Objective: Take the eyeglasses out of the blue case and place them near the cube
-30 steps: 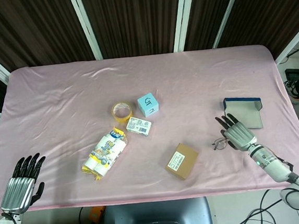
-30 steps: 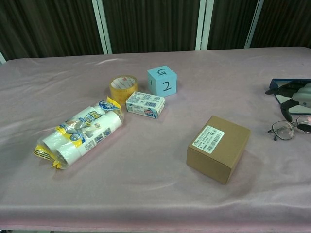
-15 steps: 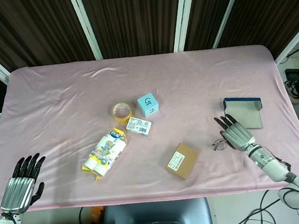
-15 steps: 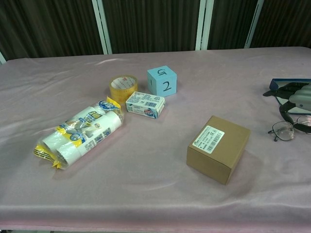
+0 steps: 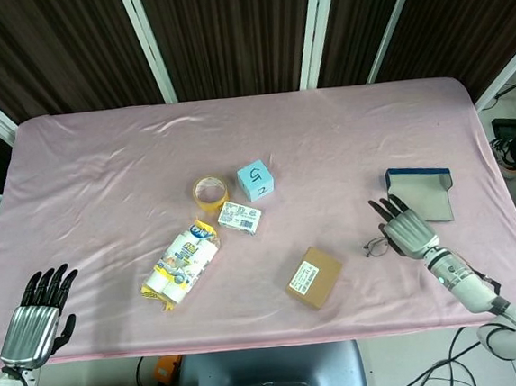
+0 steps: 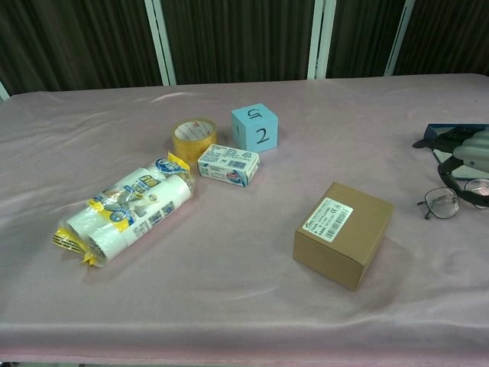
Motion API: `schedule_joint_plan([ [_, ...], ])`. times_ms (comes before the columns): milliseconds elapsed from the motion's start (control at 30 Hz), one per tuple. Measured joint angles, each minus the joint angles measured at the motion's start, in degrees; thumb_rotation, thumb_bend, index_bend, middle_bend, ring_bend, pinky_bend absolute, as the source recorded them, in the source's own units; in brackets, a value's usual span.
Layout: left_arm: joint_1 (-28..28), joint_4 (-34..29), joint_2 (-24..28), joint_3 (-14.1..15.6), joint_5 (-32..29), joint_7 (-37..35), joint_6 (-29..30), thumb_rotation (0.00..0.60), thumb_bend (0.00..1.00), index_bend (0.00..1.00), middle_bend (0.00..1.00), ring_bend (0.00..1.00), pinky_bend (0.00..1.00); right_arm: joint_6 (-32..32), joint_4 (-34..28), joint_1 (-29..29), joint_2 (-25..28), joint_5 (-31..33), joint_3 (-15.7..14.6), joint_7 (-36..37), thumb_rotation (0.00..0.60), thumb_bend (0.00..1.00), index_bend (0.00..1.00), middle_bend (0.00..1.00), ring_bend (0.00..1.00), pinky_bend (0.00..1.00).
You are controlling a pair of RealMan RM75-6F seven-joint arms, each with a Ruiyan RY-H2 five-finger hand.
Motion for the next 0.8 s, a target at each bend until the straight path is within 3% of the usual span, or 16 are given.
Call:
schedule_joint_plan([
  [200,-0.04,-0.06,0.04,0.0,0.04,-0.09,-0.03,0.6,0.43,0.0,0.0,0.0,0.05,-0.83,-2.49,2.35,-0.05,1.29,2.77,-0.62,0.6,0.63,0.73,0.06,0.0,0.0],
  [433,0.05,-0.07,0.3,-0.01,0.19,-0.7,0.24,0.6,0.43,0.0,0.0,0.0,0.05,-6.36,-5.58,7.69,-1.98,7.01,8.65,-5.26,0.6,0.63,0.73,0.06,0.0,0.0],
  [667,0.18,0.17,0.77,0.02,0.22,-1.89,0.42,0.6,0.43,0.0,0.0,0.0,0.05,-12.3,-5.88,14.37,-9.05,17.28,14.69,-16.25,0.6,0.63,0.71,0.06,0.0,0.0],
  [800,0.19,0.28,1.01,0.16,0.51,-2.55,0.49,0.6,0.43,0.0,0.0,0.0,0.05,-14.06,-5.44,17.73,-13.29,21.56,16.26,-21.6,0.6,0.63,0.71,0.06,0.0,0.0],
])
